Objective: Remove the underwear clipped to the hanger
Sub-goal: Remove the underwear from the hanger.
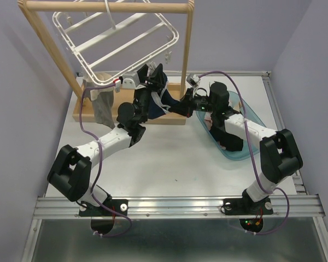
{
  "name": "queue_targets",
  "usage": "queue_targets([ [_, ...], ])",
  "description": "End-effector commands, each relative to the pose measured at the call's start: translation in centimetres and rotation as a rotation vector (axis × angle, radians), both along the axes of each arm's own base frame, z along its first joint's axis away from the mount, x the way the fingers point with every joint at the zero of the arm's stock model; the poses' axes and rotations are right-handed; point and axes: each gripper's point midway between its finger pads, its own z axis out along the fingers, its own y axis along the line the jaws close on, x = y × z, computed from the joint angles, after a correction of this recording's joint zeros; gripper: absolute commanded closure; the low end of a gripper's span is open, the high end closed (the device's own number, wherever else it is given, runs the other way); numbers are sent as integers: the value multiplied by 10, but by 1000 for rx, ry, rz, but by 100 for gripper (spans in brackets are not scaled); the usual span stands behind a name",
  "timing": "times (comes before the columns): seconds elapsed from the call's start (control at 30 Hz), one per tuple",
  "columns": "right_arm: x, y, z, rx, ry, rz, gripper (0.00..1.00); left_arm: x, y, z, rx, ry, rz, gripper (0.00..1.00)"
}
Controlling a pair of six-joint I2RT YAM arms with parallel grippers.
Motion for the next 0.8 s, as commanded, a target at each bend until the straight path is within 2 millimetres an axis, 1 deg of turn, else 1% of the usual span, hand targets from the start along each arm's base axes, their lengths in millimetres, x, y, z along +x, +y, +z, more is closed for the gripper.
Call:
queue_targets([
  [0.0, -4, -1, 7, 19, -51, 18, 100, -93, 72, 129, -391, -557, 12, 34],
  [0.23, -4, 0, 5, 17, -47, 18, 100, -97, 74, 134, -392, -586, 12, 38],
  [0.47, -3, 0, 3, 15, -41, 15, 100, -107, 78, 138, -392, -636, 24, 38],
  [0.67, -3, 0, 3, 15, -40, 16, 99, -118, 84, 136, -401, -698, 44, 38],
  [0.77, -2, -1, 2, 14, -40, 15, 100, -118, 84, 135, -382, -703, 66, 38],
])
